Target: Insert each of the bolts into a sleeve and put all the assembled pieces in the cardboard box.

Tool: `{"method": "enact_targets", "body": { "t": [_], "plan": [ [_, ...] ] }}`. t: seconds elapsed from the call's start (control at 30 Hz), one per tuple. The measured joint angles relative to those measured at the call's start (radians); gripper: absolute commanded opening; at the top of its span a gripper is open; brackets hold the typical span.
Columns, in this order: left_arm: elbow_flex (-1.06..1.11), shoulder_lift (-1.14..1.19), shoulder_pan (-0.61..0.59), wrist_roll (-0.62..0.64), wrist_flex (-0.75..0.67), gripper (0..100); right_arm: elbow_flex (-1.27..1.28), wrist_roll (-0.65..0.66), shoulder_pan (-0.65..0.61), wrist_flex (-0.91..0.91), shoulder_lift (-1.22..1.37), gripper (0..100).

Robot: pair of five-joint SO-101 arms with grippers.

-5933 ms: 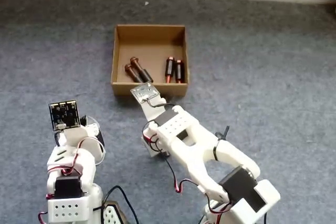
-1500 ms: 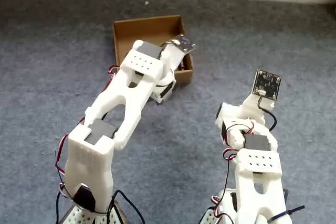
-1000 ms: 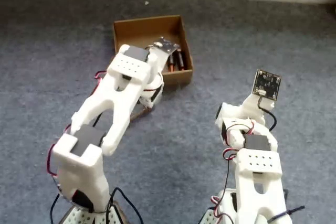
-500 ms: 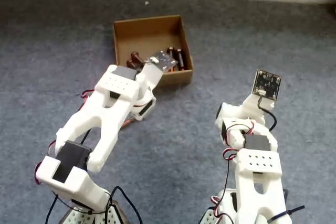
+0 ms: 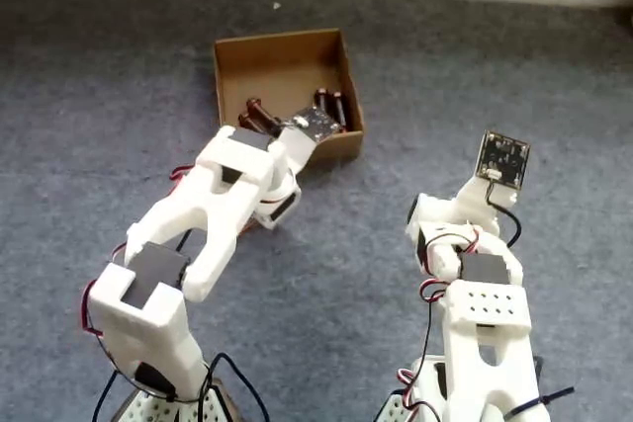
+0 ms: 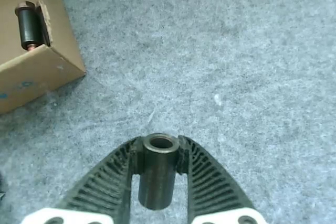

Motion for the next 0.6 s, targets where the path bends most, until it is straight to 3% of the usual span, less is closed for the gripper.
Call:
{"method": "enact_targets", "body": {
  "t": [0.33, 0.6],
  "plan": [
    [0.008, -0.038, 0.002, 0.054, 0.0, 0, 0.0, 0.0, -0.002, 0.0, 0.0, 0.4],
    [0.19, -0.402, 0.003, 0.204, -0.008, 1, 0.0, 0.0, -0.063, 0.068, -0.118, 0.4]
  ]
}}
